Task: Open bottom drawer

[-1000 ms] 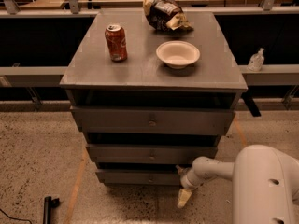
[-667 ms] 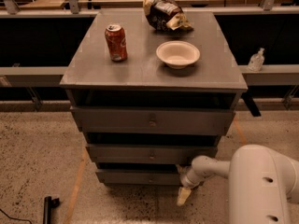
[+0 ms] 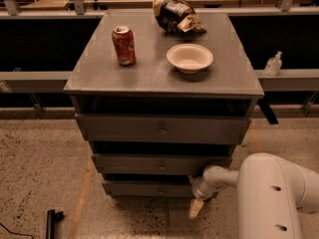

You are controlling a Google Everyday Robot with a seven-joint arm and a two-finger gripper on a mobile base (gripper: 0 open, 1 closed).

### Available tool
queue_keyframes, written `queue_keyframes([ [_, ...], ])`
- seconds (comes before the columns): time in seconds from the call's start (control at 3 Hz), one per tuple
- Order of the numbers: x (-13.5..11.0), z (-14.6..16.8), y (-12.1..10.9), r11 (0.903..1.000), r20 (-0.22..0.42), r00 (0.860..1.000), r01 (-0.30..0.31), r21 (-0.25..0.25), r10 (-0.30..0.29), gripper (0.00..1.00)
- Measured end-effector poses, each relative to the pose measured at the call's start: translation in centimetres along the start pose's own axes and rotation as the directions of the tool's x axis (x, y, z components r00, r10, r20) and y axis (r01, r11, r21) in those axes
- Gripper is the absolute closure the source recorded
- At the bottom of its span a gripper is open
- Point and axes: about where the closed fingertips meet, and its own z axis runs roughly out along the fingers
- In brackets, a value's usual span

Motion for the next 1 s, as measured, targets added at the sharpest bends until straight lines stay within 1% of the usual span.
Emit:
queue_keyframes([
  [0.33,0.31,0.46,-0.21,1.0000,-0.006,1.000,-0.002,0.002,0.002,0.18],
  [1.0,0.34,0.57,0.01,1.0000,-0.011,1.000,0.002,-0.005,-0.002,0.64],
])
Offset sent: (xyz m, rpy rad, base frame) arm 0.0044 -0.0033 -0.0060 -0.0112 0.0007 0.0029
